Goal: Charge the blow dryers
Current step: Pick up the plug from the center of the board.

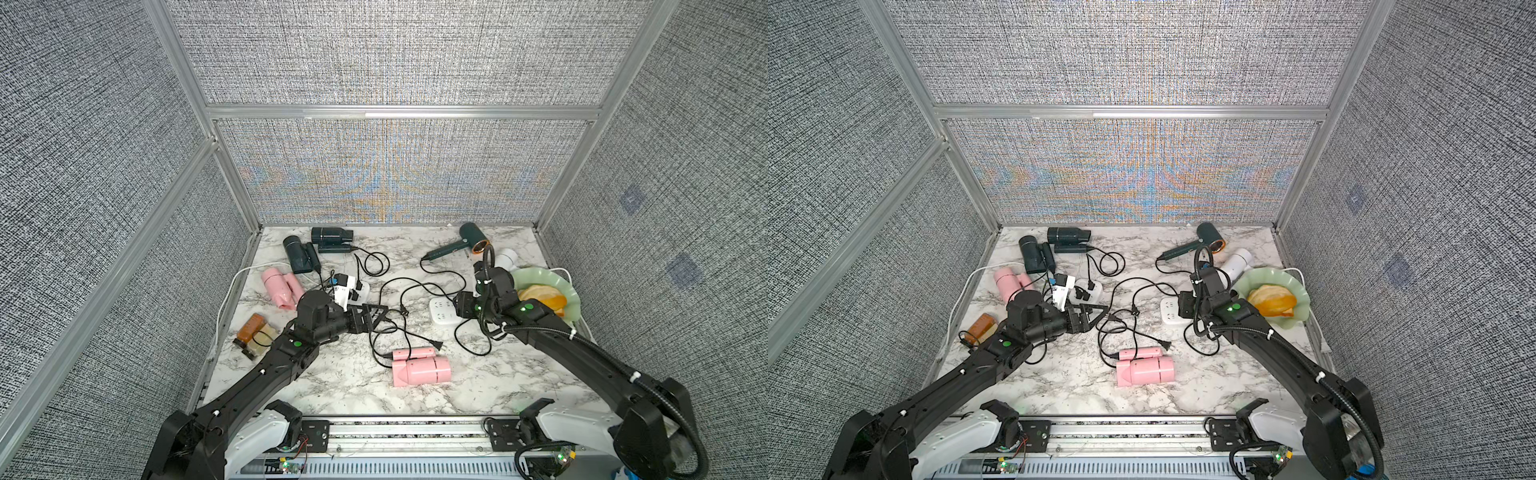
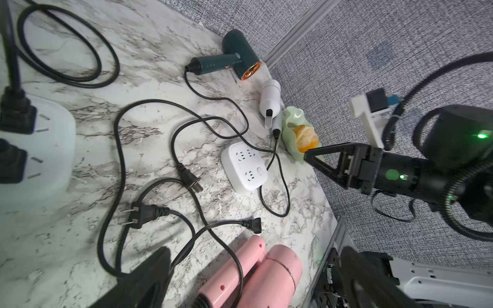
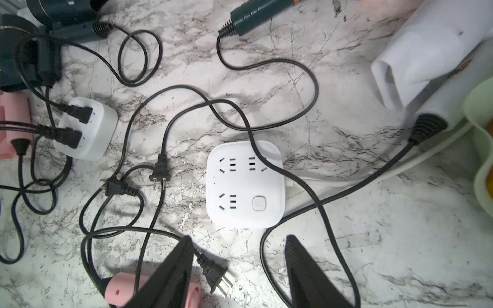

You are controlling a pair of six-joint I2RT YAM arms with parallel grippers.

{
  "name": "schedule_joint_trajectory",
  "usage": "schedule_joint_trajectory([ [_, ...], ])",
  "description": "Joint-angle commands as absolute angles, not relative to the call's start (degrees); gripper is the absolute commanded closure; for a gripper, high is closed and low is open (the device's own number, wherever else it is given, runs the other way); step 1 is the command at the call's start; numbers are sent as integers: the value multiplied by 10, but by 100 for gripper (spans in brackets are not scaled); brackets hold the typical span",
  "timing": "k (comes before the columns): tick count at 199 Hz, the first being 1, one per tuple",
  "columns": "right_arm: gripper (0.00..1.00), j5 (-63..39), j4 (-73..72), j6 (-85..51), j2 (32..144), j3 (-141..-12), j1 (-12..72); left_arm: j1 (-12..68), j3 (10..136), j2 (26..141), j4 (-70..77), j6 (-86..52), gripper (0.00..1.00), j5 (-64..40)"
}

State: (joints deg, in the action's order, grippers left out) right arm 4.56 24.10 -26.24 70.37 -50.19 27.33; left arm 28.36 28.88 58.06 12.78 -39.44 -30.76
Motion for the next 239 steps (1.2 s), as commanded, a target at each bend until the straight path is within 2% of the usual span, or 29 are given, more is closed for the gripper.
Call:
schedule_joint_trajectory([
  [1,49,21,248,-273,718,-490,260,283,294,575,157,-379,1,-327],
  [32,54,-81,183,-284,739,-463,263,283,311,600,111,-347,3,-336],
  [84,58,-107,120,-318,794,-473,294,284,313,614,95,-331,1,-332],
  [147,62,-63,117,-350,928,-602,350,284,302,590,88,-347,1,-291],
  [239,71,26,142,-402,1080,-734,355,284,293,571,82,-331,0,-295],
])
